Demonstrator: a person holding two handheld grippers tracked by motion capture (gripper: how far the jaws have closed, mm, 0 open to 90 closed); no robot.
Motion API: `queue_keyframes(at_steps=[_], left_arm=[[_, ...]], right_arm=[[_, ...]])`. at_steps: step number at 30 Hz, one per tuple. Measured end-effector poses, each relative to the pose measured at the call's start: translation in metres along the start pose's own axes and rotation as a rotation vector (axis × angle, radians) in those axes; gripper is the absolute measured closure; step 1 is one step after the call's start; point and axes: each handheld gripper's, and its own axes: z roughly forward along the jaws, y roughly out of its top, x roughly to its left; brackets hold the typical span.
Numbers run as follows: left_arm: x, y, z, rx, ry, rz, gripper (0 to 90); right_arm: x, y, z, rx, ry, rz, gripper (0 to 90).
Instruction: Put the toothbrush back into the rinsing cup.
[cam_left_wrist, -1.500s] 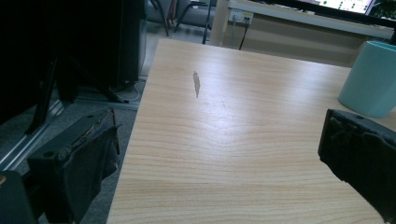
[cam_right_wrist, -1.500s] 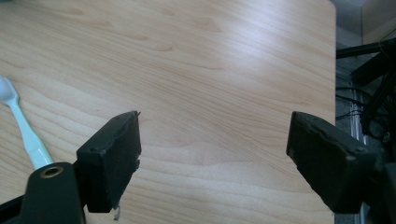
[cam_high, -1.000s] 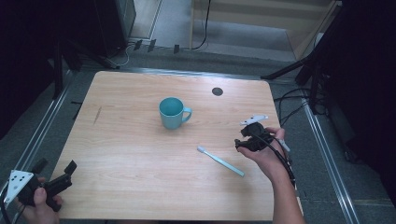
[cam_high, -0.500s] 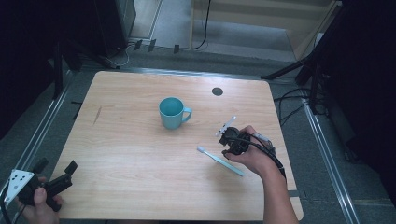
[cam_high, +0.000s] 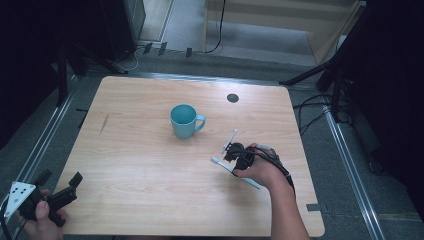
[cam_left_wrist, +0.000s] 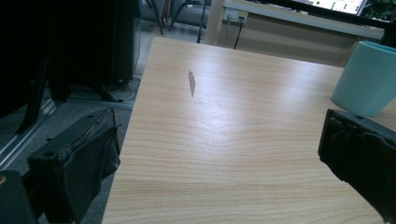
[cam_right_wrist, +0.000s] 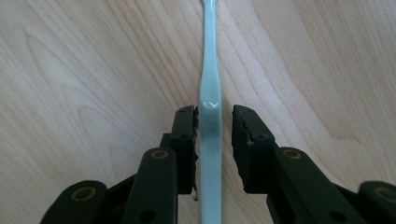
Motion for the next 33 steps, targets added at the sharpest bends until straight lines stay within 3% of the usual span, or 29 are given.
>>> queue_keyframes(at_steps=[6,14,17,19,20,22,26,27,29,31,32,33], left_arm=[[0.001,0.000,0.000,-0.002,-0.002,-0.007,0.0],[0.001,0.000,0.000,0.001,-0.005,-0.005,0.0],[0.001,0.000,0.000,0.000,-0.004,-0.007,0.0],[0.001,0.000,0.000,0.002,-0.006,-0.003,0.0],[0.001,0.000,0.000,0.002,-0.006,-0.003,0.0],[0.000,0.000,0.000,0.002,-0.007,-0.002,0.0],[0.000,0.000,0.000,0.003,-0.006,-0.001,0.0],[0.000,0.000,0.000,0.003,-0.006,-0.001,0.0],[0.000,0.000,0.001,0.003,-0.005,-0.001,0.0],[0.000,0.000,0.001,0.003,-0.004,-0.001,0.0],[0.000,0.000,0.001,0.003,-0.004,-0.001,0.0],[0.000,0.000,0.001,0.002,-0.002,-0.001,0.0]], right_arm=[[0.000,0.006,0.009,0.043,0.001,-0.002,77.2],[-0.001,0.008,0.009,0.046,0.029,0.018,80.3],[-0.004,0.008,0.009,0.038,0.032,0.073,80.3],[-0.009,0.006,0.007,-0.003,0.041,0.131,80.4],[-0.009,0.006,0.007,-0.003,0.041,0.131,80.4],[-0.018,0.003,-0.001,-0.098,0.028,0.226,80.4],[-0.029,-0.002,-0.014,-0.207,-0.015,0.361,80.4],[-0.029,-0.002,-0.014,-0.207,-0.015,0.361,80.4],[-0.033,-0.005,-0.024,-0.305,-0.047,0.450,80.4],[-0.036,-0.005,-0.030,-0.385,-0.067,0.491,80.4],[-0.036,-0.005,-0.030,-0.385,-0.067,0.491,80.4],[-0.037,-0.005,-0.037,-0.468,-0.103,0.539,80.4]])
